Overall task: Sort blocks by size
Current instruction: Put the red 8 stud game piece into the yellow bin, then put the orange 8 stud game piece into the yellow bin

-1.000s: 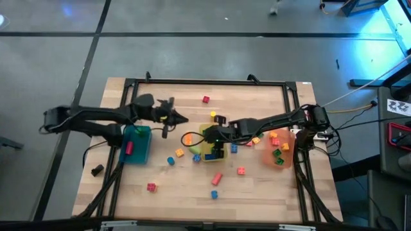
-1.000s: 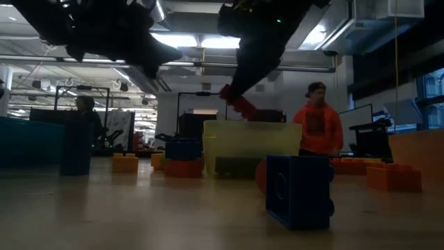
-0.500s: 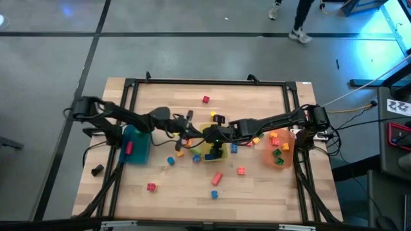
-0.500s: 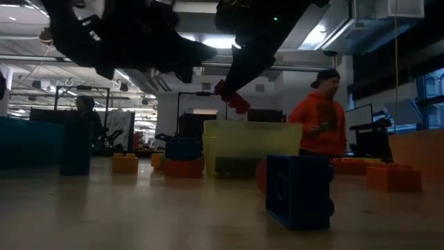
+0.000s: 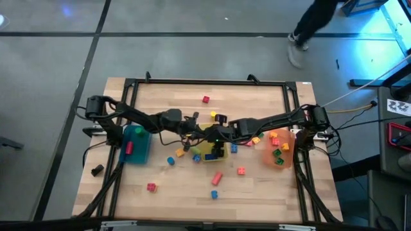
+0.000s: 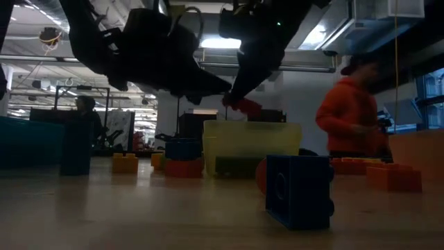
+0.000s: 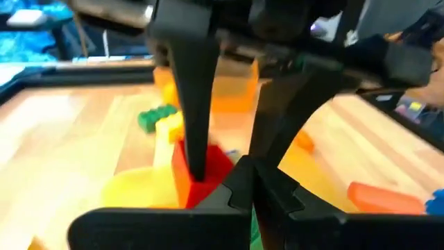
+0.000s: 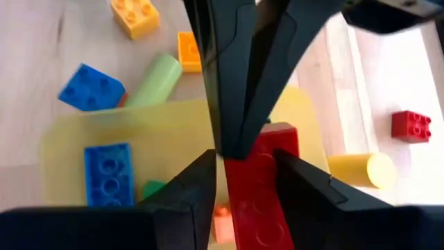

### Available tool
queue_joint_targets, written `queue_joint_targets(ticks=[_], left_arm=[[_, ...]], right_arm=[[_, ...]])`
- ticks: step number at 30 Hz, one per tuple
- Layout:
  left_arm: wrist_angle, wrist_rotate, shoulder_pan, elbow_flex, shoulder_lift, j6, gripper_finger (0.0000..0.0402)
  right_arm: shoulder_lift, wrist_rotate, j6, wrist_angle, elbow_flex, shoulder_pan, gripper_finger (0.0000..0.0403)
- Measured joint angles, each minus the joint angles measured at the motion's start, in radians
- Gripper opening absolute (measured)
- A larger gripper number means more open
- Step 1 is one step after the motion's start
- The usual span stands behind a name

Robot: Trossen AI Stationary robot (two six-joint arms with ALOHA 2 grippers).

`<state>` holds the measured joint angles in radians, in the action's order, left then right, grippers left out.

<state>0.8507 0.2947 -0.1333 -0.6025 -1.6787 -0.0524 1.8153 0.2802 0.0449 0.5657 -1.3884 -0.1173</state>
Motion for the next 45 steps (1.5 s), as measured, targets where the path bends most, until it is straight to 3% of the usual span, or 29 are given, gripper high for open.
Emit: queue_joint_targets(ticks=[12,18,26,38,45], left_arm=[[-0.125,-0.099,-0.006,0.001,0.000,0.000,0.0001],[-0.108,-0.099,-0.006,0.001,0.009,-0.022,0.0001],[-0.105,-0.099,-0.006,0.001,0.064,-0.064,0.0001],[-0.107,-0.100,-0.006,0.001,0.067,-0.097,0.0001],[-0.105,-0.143,-0.046,0.020,0.154,-0.106,0.0001]], right_arm=[[0.000,-0.030,0.002,0.103,-0.075,-0.001,0.0143],[-0.002,-0.030,0.058,0.369,-0.195,-0.001,0.0143],[0.001,-0.029,0.294,0.678,-0.206,-0.001,0.0143],[0.005,-0.038,0.317,0.689,-0.206,0.000,0.0145],[0.005,-0.009,0.336,0.696,-0.206,0.002,0.0210]])
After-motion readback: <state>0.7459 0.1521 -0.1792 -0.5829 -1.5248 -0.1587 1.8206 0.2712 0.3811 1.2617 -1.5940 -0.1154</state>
